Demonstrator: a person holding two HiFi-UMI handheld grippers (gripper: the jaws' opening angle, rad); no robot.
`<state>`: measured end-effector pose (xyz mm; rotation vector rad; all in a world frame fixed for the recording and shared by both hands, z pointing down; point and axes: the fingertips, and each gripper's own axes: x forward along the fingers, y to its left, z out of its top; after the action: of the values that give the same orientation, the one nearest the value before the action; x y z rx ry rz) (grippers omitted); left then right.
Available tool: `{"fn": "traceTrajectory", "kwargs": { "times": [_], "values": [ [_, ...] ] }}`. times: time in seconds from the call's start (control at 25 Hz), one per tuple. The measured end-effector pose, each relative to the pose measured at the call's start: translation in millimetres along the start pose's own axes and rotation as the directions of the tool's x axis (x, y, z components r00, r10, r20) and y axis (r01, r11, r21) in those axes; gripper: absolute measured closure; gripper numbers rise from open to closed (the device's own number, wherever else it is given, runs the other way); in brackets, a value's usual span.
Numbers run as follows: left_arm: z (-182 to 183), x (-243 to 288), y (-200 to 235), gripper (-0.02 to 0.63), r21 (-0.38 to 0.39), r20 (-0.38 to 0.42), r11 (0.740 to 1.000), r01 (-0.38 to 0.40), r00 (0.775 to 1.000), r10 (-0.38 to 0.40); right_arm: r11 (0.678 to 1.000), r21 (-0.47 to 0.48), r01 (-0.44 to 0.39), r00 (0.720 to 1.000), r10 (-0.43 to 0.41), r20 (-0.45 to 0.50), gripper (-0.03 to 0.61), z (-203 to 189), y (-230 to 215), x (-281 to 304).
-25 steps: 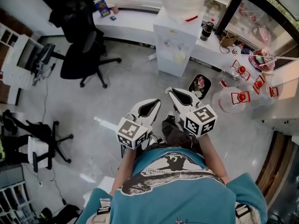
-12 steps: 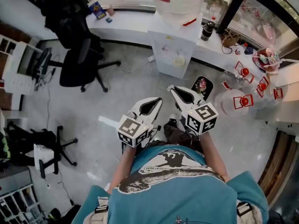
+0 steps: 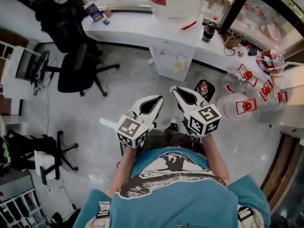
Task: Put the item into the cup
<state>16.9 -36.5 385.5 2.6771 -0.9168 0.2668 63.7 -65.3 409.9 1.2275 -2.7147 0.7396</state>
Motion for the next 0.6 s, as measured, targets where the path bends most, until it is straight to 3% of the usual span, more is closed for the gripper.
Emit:
{"fn": "traceTrajectory", "kwargs": {
  "times": [0.6],
  "values": [
    [3, 10, -13, 0.600, 0.032, -0.046, 0.999, 0.023, 0.999, -0.021, 0.998, 0.055, 0.009, 1.000, -0.009, 0.009, 0.540, -9, -7, -9]
  ]
}}
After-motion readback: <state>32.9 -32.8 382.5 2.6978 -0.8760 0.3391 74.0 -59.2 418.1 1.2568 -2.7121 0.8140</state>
